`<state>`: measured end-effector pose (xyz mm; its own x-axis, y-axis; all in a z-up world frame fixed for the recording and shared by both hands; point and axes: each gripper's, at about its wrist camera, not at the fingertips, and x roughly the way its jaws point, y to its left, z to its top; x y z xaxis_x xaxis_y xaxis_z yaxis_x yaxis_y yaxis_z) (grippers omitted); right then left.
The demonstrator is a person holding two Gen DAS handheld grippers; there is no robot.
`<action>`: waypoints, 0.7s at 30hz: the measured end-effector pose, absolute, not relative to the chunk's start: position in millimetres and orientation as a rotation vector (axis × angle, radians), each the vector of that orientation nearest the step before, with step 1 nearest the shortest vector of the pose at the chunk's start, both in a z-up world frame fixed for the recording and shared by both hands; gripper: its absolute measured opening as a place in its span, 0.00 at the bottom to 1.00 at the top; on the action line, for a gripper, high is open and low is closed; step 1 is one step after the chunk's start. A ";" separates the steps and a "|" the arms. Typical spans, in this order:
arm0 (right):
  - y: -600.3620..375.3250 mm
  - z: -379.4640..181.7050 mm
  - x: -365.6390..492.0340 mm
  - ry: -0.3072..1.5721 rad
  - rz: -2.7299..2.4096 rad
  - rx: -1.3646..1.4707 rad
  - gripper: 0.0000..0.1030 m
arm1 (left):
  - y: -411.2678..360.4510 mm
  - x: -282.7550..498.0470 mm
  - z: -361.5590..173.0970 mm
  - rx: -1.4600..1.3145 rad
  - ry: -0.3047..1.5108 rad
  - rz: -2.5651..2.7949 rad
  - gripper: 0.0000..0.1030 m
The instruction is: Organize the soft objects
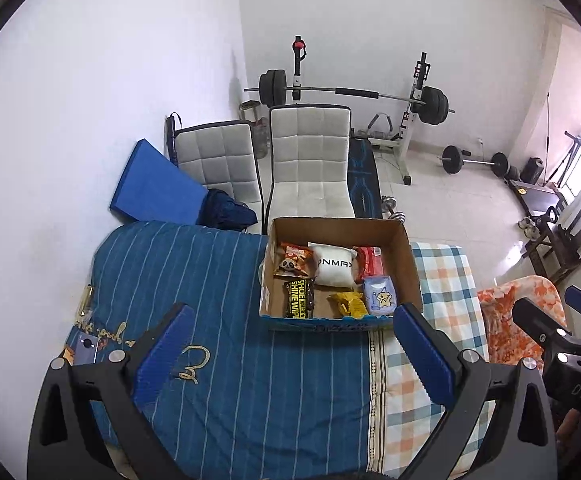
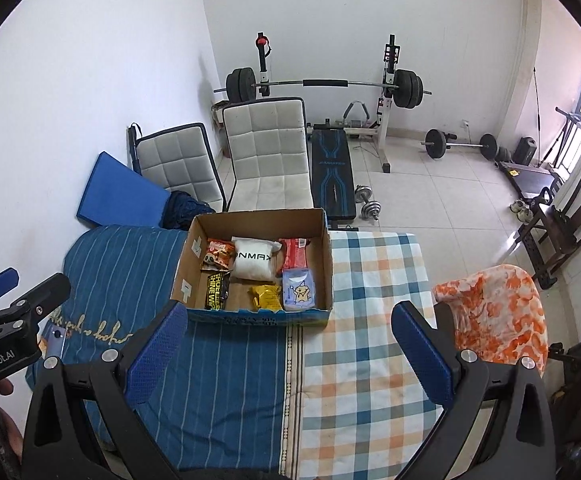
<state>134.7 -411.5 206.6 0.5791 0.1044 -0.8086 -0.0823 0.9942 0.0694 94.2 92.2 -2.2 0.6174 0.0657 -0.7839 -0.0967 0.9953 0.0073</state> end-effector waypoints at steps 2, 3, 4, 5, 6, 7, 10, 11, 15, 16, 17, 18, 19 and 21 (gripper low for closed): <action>-411.8 206.7 134.8 0.945 0.111 0.024 1.00 | 92.3 94.2 -2.2 -0.039 0.899 0.096 0.99; -411.1 207.0 135.1 0.945 0.113 0.022 1.00 | 92.3 94.1 -2.0 -0.039 0.899 0.096 0.99; -410.9 207.1 135.2 0.944 0.114 0.022 1.00 | 92.4 94.1 -2.3 -0.038 0.900 0.097 1.00; -410.4 207.3 135.1 0.943 0.115 0.022 1.00 | 91.9 93.9 -1.8 -0.038 0.900 0.096 1.00; -410.1 207.1 135.1 0.943 0.118 0.022 1.00 | 91.8 93.6 -1.8 -0.037 0.900 0.094 0.99; -410.1 207.0 135.4 0.943 0.118 0.022 1.00 | 92.5 93.8 -2.3 -0.038 0.899 0.098 0.99; -409.3 206.9 135.3 0.940 0.118 0.019 1.00 | 92.6 93.8 -0.8 -0.030 0.896 0.101 0.99; -409.1 207.2 134.9 0.941 0.117 0.021 1.00 | 93.2 94.0 -0.3 -0.028 0.896 0.100 0.99; -408.7 208.0 134.4 0.936 0.114 0.021 1.00 | 92.0 93.4 1.2 -0.021 0.893 0.101 0.99; -408.5 207.6 134.4 0.934 0.110 0.019 1.00 | 91.8 93.2 0.8 -0.021 0.894 0.099 0.99; -408.8 208.3 133.3 0.933 0.105 0.018 1.00 | 91.7 93.3 1.3 -0.020 0.894 0.100 0.99; -410.1 208.9 132.7 0.933 0.102 0.018 1.00 | 91.6 93.3 1.4 -0.018 0.894 0.101 0.99; -410.6 209.0 132.4 0.933 0.102 0.019 1.00 | 91.5 93.5 1.9 -0.015 0.894 0.100 0.99; -410.5 209.2 132.2 0.932 0.101 0.020 1.00 | 89.8 93.9 1.1 -0.011 0.894 0.100 0.99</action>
<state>132.2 -410.5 209.2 0.5917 0.0958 -0.8005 -0.0787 0.9950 0.0608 93.9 89.8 1.1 0.6216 0.0827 -0.7790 -0.0920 0.9952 0.0322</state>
